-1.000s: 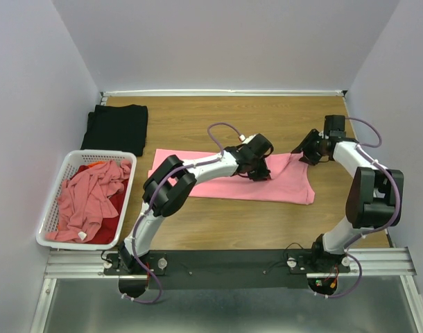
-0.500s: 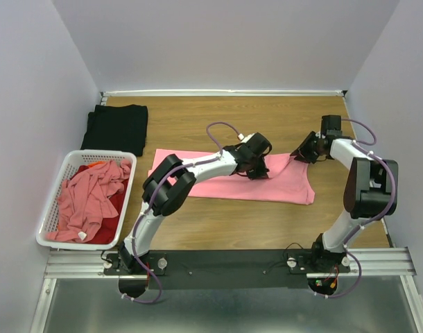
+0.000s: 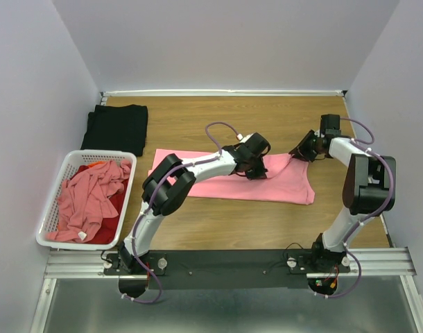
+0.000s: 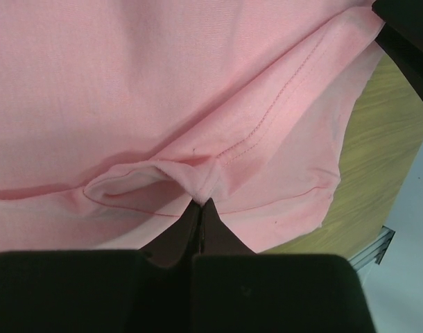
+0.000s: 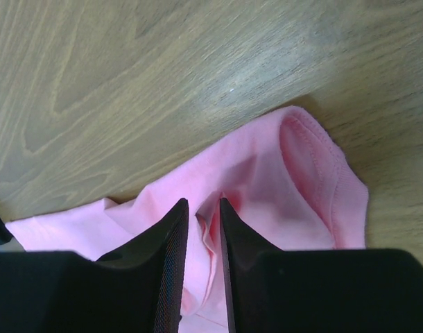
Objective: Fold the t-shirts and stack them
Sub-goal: Fold the tshirt
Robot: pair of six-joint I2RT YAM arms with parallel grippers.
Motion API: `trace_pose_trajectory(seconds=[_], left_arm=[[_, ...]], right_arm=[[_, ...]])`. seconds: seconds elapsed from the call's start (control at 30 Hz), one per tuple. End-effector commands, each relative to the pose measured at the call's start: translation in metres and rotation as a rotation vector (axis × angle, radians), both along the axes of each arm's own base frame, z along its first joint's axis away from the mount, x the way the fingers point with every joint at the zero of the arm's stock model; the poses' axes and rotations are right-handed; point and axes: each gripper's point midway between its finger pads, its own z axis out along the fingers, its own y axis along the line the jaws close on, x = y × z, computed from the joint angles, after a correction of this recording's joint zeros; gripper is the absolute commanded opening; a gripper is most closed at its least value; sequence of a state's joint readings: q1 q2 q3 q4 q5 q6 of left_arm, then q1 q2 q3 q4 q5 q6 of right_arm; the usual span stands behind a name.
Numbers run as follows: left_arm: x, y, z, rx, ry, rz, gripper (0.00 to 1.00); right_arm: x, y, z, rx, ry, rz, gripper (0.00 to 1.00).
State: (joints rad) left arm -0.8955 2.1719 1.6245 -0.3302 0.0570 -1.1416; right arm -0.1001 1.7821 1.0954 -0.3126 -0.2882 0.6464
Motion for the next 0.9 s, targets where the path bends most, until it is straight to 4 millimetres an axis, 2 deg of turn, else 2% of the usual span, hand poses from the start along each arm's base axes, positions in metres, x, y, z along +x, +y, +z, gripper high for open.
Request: trace_pose_trajectory(seconds=[0.0,0.13,0.23,0.27,0.43,0.6,0.77,0.87], left_arm=[[0.002,0.005,0.002,0.006,-0.011,-0.002,0.00],[0.002,0.006,0.003,0.006,-0.014,-0.003,0.00],[0.003,0.011,0.005,0.013,-0.017,-0.003,0.00],[0.003,0.014,0.005,0.020,-0.018,-0.006,0.00],[0.006,0.030,0.010,0.037,-0.028,0.000,0.00],[0.005,0.035,0.013,0.055,-0.038,-0.027,0.00],[0.000,0.036,0.012,0.058,-0.030,-0.049,0.00],[0.000,0.039,0.019,0.055,-0.041,-0.050,0.00]], right_arm=[[0.012,0.003,0.003,0.027,-0.020,0.003,0.31],[0.011,0.004,0.003,0.027,-0.020,0.006,0.20],[0.010,0.004,0.012,0.024,-0.040,0.009,0.03],[0.010,0.003,0.016,0.017,-0.053,0.007,0.01],[0.006,-0.001,0.037,-0.012,-0.099,-0.009,0.01],[-0.011,-0.001,0.046,-0.017,-0.104,-0.024,0.01],[-0.032,-0.005,0.041,-0.046,-0.084,-0.045,0.01],[-0.046,-0.007,0.031,-0.058,-0.058,-0.051,0.01]])
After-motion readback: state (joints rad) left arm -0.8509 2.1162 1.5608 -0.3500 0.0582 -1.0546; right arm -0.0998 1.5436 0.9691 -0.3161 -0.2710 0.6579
